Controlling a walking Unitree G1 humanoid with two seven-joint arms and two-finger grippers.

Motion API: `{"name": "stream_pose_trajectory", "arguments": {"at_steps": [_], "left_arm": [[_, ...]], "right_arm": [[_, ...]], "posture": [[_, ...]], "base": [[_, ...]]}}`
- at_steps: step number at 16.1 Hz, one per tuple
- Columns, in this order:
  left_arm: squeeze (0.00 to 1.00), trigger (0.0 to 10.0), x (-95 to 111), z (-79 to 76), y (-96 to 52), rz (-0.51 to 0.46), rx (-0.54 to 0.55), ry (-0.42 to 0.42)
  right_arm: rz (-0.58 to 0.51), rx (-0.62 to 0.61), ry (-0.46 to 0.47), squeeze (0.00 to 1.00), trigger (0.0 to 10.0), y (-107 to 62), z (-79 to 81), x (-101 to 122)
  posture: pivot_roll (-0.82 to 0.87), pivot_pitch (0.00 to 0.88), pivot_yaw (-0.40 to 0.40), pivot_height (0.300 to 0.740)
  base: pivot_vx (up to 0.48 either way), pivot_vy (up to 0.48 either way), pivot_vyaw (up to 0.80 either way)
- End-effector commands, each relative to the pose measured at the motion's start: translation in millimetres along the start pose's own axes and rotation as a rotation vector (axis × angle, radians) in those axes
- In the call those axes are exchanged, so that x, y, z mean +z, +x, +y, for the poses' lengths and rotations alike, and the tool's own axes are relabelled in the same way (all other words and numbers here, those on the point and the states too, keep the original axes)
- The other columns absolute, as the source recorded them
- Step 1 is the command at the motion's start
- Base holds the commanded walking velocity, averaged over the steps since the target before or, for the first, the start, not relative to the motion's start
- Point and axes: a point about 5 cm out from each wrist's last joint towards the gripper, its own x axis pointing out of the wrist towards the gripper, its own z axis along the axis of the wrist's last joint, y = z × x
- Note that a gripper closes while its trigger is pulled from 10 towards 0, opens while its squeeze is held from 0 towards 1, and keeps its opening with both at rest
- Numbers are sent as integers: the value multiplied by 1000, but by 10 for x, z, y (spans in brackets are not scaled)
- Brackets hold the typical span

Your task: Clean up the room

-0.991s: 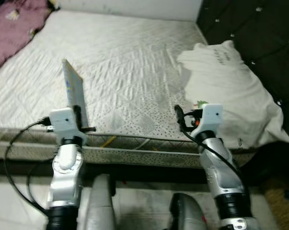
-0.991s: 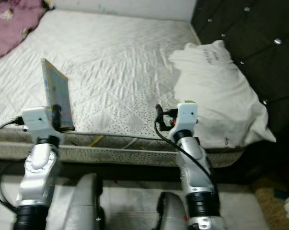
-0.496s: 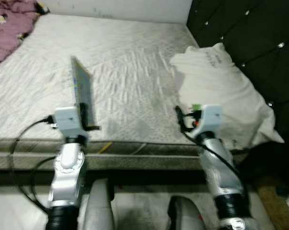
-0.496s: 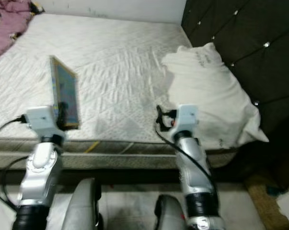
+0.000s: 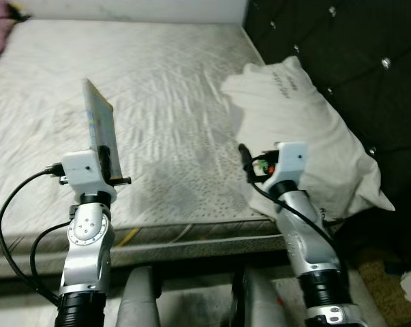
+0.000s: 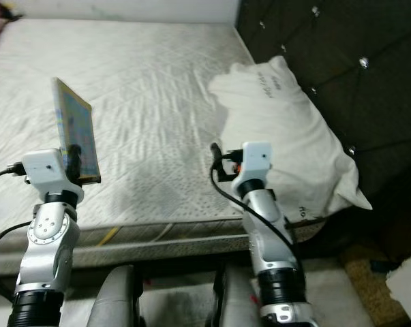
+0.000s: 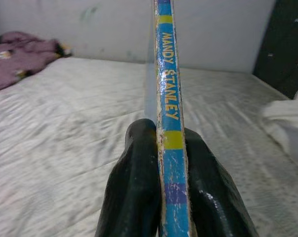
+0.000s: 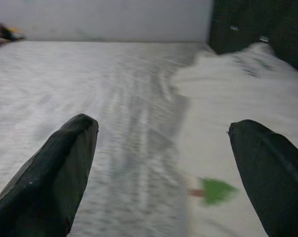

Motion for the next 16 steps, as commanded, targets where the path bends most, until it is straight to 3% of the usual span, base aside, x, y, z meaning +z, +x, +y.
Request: {"name": "stream_pose_trajectory", "arguments": {"at_steps": [1, 5, 10, 16], "left_arm": [[0, 10000, 74, -142, 12, -32, -50, -12], [0, 10000, 76, -129, 15, -30, -32, -15], [0, 10000, 61, -106, 37, -16, 3, -44], [0, 10000, 29, -105, 113, 19, 31, -111]], "right_arm": [[0, -29, 0, 0, 10000, -29, -92, -4], [2, -22, 2, 0, 10000, -25, -87, -7], [4, -21, 1, 0, 10000, -21, -85, -5], [11, -14, 4, 0, 10000, -7, -75, -10]], "posture": [[10, 0, -49, 606], [11, 0, -49, 592], [9, 0, -51, 542], [9, 0, -53, 542]], "base": [[0, 0, 0], [0, 0, 0], [0, 0, 0], [0, 0, 0]]}}
